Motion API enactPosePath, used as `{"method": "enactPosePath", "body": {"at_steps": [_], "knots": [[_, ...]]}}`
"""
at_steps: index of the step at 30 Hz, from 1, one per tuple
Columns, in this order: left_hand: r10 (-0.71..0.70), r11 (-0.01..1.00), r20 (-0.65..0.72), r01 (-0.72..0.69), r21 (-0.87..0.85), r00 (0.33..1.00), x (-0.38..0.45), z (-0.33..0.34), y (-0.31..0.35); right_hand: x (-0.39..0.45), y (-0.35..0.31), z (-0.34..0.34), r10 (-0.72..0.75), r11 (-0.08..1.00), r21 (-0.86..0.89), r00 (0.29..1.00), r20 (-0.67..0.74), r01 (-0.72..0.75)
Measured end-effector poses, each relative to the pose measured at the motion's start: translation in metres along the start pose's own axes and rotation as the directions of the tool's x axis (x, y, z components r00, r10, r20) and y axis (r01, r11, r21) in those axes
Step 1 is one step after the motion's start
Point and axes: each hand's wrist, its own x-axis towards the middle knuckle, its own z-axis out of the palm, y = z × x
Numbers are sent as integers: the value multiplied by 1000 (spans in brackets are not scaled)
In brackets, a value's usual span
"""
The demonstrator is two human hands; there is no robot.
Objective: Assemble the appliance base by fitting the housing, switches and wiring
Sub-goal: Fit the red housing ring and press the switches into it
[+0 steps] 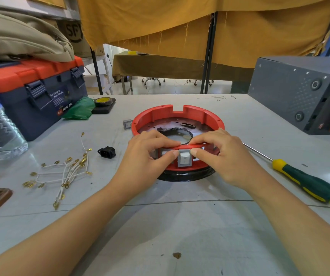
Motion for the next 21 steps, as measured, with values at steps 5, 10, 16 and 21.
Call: {"method": "enactPosePath", "body": {"at_steps": [5,10,16,21], "knots": [[-20,1000,14,20,-8,1000,1,0,0,0,-1,0,16,1000,13,1000,-3,-16],[-35,999,23,35,-10,999,1,0,2,0,-2,0,23,999,27,1000,-4,-23],[-42,999,14,42,-24,999,1,0,3,-1,-4,-1,30,999,42,1000,-6,-30],[-1,1000,-41,1,-11,999,1,3,5,0,-4,1,34,999,41,999,-19,-33]]}}
